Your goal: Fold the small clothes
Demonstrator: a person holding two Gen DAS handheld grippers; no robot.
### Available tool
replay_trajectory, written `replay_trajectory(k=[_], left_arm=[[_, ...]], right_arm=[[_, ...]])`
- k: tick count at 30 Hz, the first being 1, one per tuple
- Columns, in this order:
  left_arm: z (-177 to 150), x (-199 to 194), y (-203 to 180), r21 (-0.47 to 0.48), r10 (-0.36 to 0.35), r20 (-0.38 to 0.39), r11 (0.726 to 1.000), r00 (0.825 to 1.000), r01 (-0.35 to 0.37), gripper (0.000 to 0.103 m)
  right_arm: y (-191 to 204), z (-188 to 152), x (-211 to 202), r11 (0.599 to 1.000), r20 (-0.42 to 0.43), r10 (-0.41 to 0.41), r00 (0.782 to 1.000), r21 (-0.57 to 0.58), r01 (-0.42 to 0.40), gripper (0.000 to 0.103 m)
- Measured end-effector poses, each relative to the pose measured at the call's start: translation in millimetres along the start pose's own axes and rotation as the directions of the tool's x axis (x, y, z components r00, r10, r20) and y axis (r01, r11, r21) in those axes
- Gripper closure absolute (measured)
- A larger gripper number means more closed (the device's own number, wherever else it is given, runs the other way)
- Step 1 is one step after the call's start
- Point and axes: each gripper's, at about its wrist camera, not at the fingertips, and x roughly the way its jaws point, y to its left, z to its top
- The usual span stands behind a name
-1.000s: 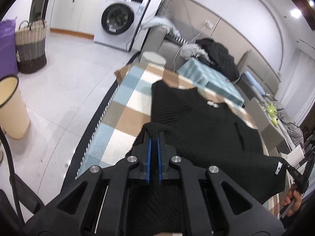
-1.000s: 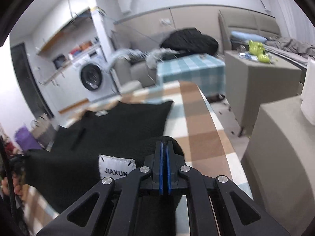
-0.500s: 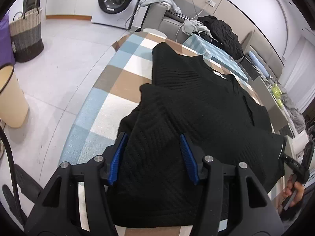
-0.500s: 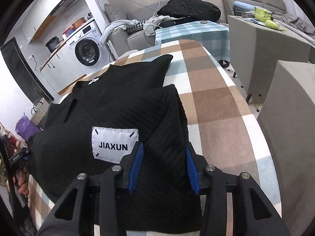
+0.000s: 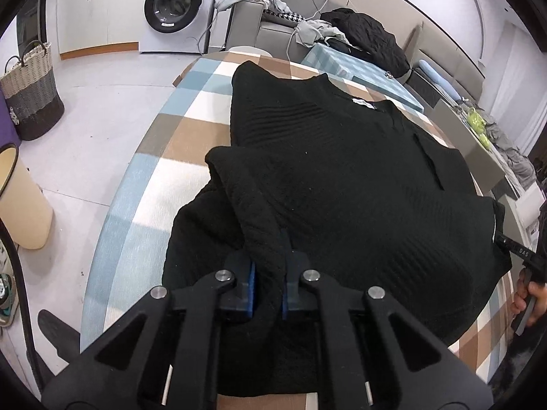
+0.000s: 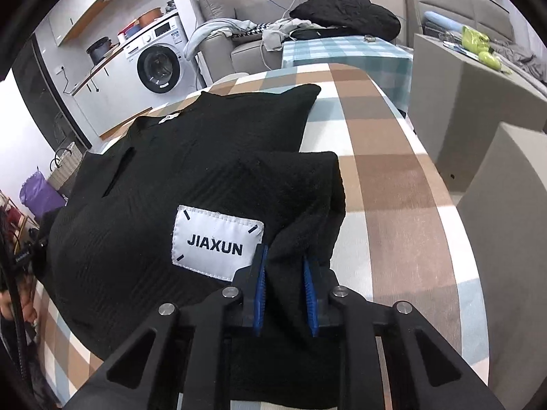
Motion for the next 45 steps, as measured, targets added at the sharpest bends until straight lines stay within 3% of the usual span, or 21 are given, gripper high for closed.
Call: replay_trajectory(k=[8,10,12,14,22,39,43,45], left_arm=[[-25,-28,3,-0.012,0.007,-0.009,1.000,1.000,-0.007,0.095],[-26,-33,10,-0.050,0.001,-0.008,0.999,1.000,-0.001,0.084],[-25,-39,20,-0.101,0.006,-0.009,0.995,1.000,-0.007,0.066],[-27,-47,28,-0.140,-0.010,0.008,0.990,1.000,0.011,0.062],[-45,-68,45,-0.173,0.008,0.006,0.985,1.000,-0.007,0.062],[-70,-86,50,-0.203,0.006,0.021,0.979,1.000,-0.002,0.069],[-69,-91,43,-0.178,0.012,0.036,0.984,0.999,-0.005,0.075],[-68,-94,39,-0.162,0.011,0.045,0.987,0.999,-0.003,0.085]], right_arm=[[-5,-32,-24,1.000,-0.029,0.026,0.999,0.005,-0.026,0.084],[-8,-34,-29,1.000,-0.016,0.025,1.000,0.011,-0.024,0.079],[-16,-34,-36,0.999,-0.014,0.029,0.999,0.032,-0.029,0.066],[-23,-36,-47,0.998,0.003,0.053,0.999,0.046,-0.053,0.061],[-35,-62,-68,0.991,-0.004,0.107,0.994,0.084,-0.107,0.050],[-32,-80,-68,0.988,-0.010,0.110,0.994,0.112,-0.108,0.050],[-33,-82,-65,0.987,-0.020,0.108,0.994,0.118,-0.105,0.050],[-32,-83,-65,0.987,-0.021,0.111,0.994,0.119,-0.108,0.050]])
